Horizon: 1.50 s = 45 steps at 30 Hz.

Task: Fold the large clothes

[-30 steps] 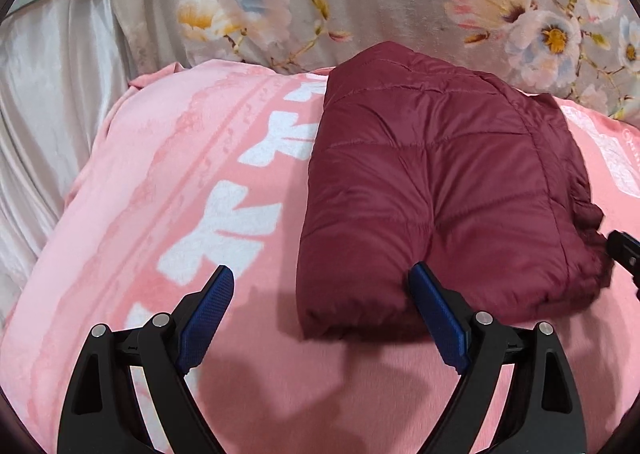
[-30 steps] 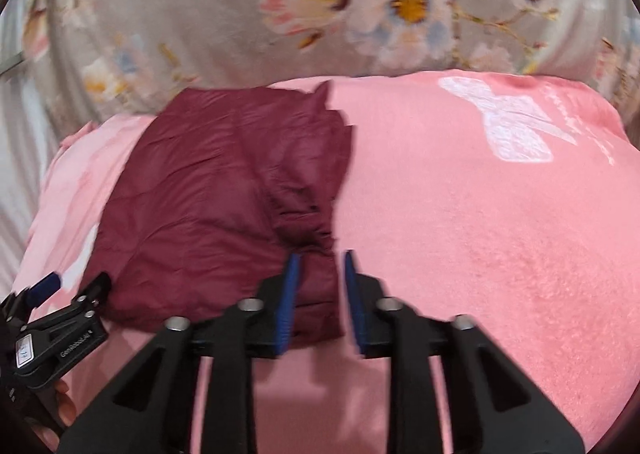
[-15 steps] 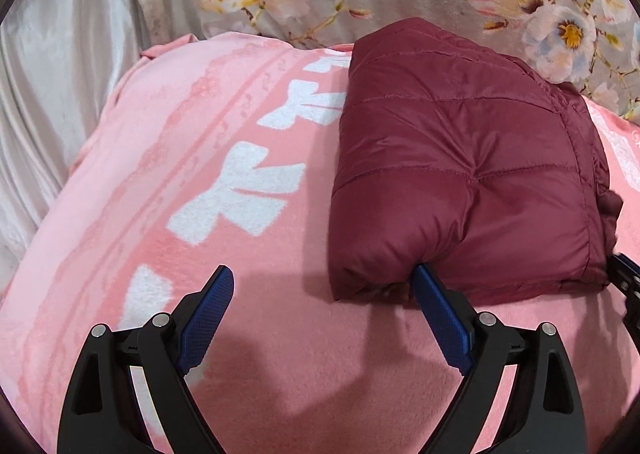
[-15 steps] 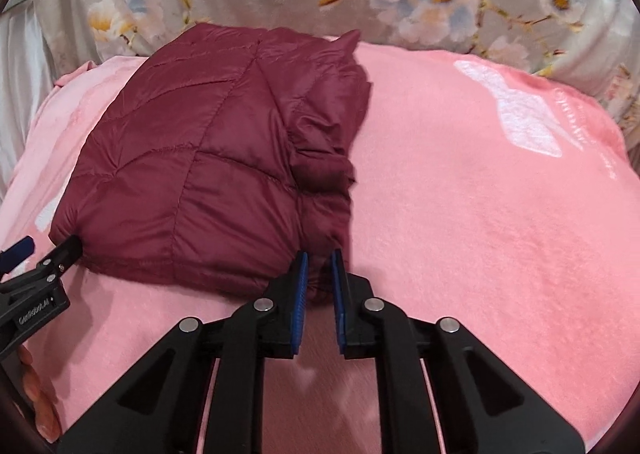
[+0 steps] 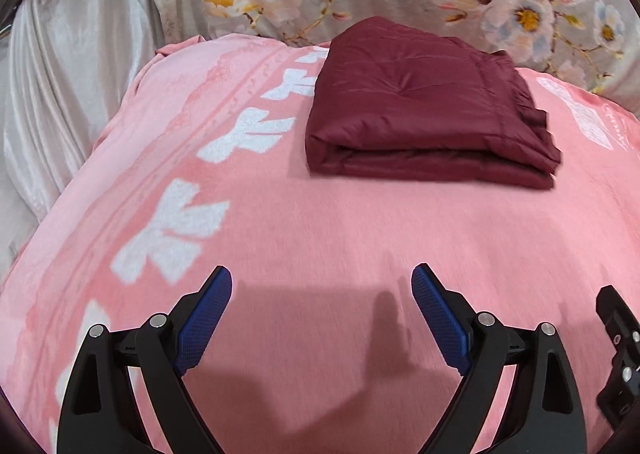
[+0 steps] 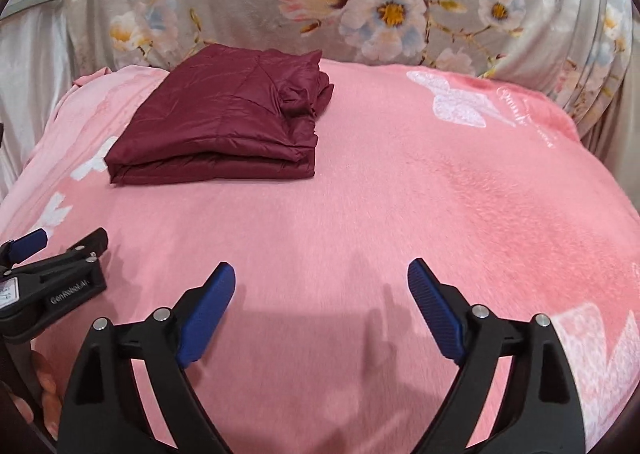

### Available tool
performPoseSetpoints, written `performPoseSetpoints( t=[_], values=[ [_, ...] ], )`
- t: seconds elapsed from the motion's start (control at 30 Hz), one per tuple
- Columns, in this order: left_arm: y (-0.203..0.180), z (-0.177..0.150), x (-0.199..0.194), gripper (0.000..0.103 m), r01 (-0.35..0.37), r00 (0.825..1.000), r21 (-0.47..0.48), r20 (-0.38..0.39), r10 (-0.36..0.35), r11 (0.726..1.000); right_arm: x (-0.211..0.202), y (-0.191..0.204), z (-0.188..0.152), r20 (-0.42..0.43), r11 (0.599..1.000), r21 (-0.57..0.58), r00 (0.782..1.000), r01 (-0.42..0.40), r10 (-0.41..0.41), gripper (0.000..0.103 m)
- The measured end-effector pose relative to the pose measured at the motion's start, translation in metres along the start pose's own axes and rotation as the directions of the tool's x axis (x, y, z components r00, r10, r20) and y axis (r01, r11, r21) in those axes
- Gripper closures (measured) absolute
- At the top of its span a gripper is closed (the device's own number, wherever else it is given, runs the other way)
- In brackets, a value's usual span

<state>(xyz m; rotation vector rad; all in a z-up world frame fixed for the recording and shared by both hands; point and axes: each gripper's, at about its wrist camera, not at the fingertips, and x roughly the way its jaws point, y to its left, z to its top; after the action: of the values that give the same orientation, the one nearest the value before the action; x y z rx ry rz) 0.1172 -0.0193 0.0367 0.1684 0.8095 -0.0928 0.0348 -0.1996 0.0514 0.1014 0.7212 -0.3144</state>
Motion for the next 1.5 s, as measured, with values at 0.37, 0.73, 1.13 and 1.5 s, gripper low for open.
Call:
performPoseSetpoints(
  t=[0.37, 0.73, 1.13, 1.5],
  values=[
    [-0.002, -0.039, -0.039, 0.013, 0.015, 1.0, 0.001, 0.006, -0.015, 1.0, -0.035, -0.003, -0.025, 0.021, 0.999, 0.037, 1.0, -0.017, 0.016, 0.006],
    [-0.014, -0.044, -0.049, 0.013, -0.01, 0.999, 0.051, 0.048, 0.008, 0.999, -0.042, -0.003, -0.031, 0.023, 0.999, 0.041, 0.999, -0.024, 0.023, 0.005],
    [-0.015, -0.045, -0.048, 0.013, -0.02, 0.999, 0.048, 0.047, 0.018, 0.999, -0.037, 0.006, -0.032, -0.004, 1.0, 0.004, 1.0, -0.011, 0.011, 0.005],
    [-0.014, -0.045, -0.049, 0.014, -0.019, 0.998, 0.041, 0.055, 0.017, 0.999, -0.037, 0.008, -0.031, -0.005, 1.0, 0.004, 1.0, -0.012, 0.012, 0.005]
  ],
)
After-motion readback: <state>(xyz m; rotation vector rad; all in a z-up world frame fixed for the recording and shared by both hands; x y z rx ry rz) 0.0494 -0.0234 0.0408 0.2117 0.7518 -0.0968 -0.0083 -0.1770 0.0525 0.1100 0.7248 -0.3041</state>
